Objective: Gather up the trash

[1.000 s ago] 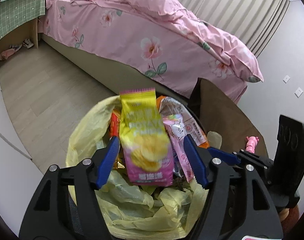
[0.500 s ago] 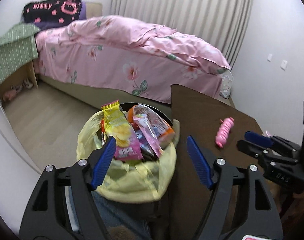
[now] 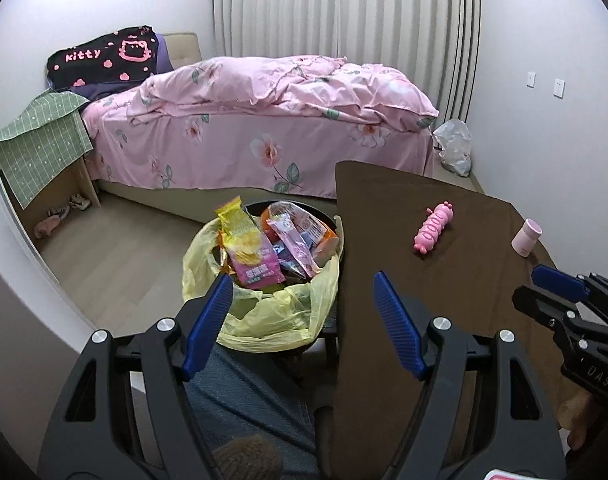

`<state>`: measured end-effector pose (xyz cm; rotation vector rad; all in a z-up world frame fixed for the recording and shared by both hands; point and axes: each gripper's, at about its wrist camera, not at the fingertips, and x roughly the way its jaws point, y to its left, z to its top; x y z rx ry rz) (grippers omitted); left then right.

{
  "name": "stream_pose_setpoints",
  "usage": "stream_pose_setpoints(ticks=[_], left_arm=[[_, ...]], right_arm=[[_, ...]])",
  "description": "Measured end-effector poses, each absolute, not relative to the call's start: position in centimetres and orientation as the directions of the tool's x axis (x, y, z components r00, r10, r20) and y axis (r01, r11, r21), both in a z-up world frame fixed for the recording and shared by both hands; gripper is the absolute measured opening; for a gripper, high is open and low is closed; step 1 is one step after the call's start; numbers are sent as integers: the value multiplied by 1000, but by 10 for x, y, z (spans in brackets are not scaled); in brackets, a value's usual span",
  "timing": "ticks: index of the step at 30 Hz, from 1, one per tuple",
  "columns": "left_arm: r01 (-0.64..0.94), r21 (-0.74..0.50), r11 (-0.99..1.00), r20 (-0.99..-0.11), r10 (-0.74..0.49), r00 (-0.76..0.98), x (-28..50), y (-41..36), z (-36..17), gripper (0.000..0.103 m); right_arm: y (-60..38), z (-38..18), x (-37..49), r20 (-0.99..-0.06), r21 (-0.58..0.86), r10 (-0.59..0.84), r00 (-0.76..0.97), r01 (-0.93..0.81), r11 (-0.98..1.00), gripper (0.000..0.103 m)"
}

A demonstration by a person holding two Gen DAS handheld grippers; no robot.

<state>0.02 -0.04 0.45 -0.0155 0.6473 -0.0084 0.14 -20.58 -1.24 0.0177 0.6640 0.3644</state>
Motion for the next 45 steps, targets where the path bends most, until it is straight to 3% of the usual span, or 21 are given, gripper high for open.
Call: stream_pose_setpoints(ticks=[45], left_arm=[[32,-7,999,-602,-29,798,-10,-1,2,69]], right_arm=[[-201,-10,-11,-595,119,306,743,-295,948,42]])
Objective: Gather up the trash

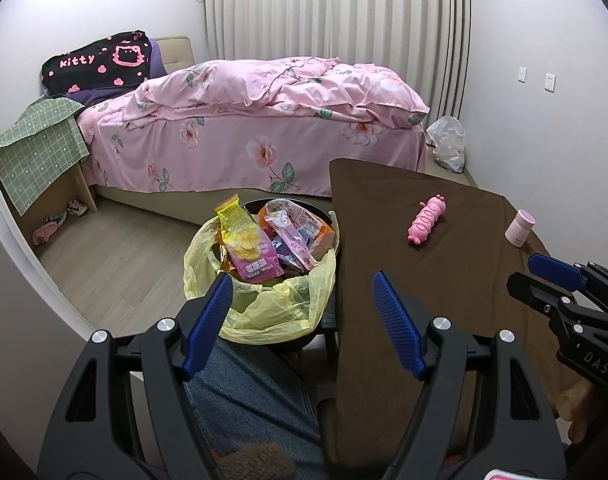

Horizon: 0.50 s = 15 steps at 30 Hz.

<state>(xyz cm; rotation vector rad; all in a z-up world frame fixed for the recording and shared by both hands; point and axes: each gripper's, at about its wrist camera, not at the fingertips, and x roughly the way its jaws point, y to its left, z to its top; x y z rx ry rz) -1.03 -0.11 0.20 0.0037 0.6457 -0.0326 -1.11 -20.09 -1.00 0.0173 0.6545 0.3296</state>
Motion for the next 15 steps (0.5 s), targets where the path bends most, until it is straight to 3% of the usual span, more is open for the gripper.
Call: stream_pose_setpoints(ticks=[15], left_arm=[[32,-4,999,-601,-28,799,-11,-2,3,69]], right_arm=[[-201,-10,-11,-595,120,308,742,-297,947,42]])
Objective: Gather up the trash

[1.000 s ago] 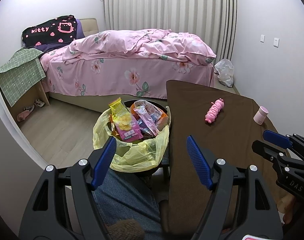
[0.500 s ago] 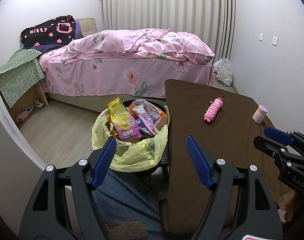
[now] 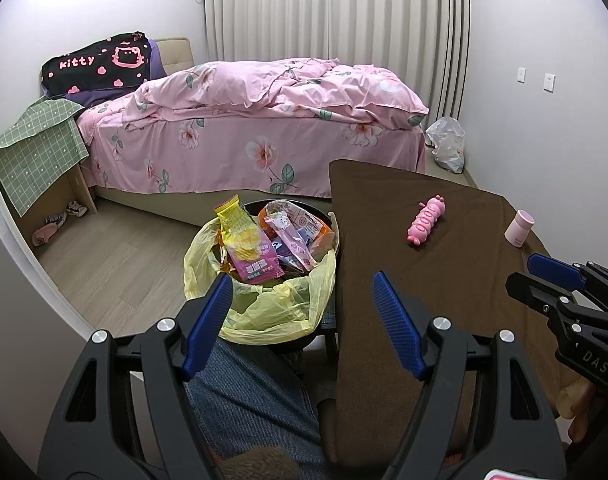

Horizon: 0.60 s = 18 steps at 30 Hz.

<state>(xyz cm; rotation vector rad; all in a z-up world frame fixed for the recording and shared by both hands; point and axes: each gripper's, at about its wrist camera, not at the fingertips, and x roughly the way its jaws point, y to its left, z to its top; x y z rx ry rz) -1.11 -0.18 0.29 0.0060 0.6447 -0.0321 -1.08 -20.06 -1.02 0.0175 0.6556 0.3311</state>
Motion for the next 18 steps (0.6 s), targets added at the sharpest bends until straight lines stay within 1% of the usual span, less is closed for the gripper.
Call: stream_pose_setpoints(ticks=[18], left_arm=[[32,-5,999,-598,-29,801,-11,1,3,69]], right_arm=[[-199,-10,-12,-596,116,305,743,-296,948,42]])
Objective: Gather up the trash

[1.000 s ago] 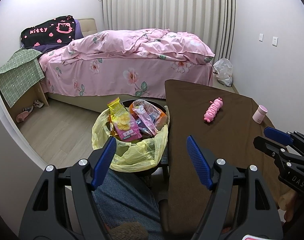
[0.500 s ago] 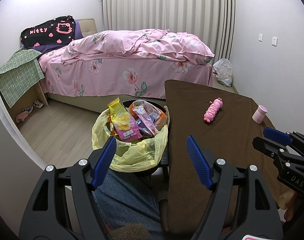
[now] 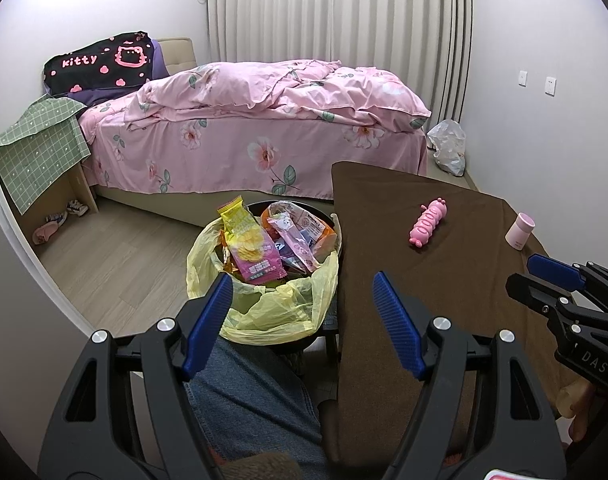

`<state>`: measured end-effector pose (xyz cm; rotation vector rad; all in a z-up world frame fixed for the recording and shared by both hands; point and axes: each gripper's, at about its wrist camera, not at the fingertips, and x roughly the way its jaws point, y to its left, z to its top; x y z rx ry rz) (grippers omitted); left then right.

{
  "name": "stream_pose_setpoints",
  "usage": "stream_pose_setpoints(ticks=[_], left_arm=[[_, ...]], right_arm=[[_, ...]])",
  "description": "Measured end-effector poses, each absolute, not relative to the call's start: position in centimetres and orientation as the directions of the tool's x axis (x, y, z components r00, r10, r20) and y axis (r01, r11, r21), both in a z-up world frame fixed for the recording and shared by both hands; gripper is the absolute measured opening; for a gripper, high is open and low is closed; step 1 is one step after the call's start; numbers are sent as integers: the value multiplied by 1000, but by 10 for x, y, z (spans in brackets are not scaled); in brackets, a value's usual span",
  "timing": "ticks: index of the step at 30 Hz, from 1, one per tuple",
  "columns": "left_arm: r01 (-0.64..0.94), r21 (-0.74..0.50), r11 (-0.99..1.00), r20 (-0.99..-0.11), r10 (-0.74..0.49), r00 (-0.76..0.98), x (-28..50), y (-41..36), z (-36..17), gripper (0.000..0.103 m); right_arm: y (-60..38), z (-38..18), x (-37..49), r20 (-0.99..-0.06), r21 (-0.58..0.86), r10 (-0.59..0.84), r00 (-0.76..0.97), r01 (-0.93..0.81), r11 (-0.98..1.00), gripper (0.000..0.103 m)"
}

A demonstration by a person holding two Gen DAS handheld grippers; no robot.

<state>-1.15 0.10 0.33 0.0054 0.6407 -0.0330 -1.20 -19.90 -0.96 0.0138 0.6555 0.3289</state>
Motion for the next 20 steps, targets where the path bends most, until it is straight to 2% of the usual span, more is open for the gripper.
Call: stream_pose_setpoints(ticks=[11,16,19,20], left_arm=[[24,-8,1000,-590,-24,807,-13,0,5,69],[66,-61,996,-661,-89,745,12,-7,-7,69],[96,-33,995,-694,-92,714,37,-32,-25,77],[110,-28,994,-702,-98,706,47,-43,-34,78]], right_arm=[[-198,-10,-12,-599,112,302,742,-295,949,42],[-214,-19,2,-638,117,290,714,-282,952,42],[-249,-35,21,-668,122,224,709,-193,974,44],[-249,-35,21,-668,122,224,709,-193,974,48]])
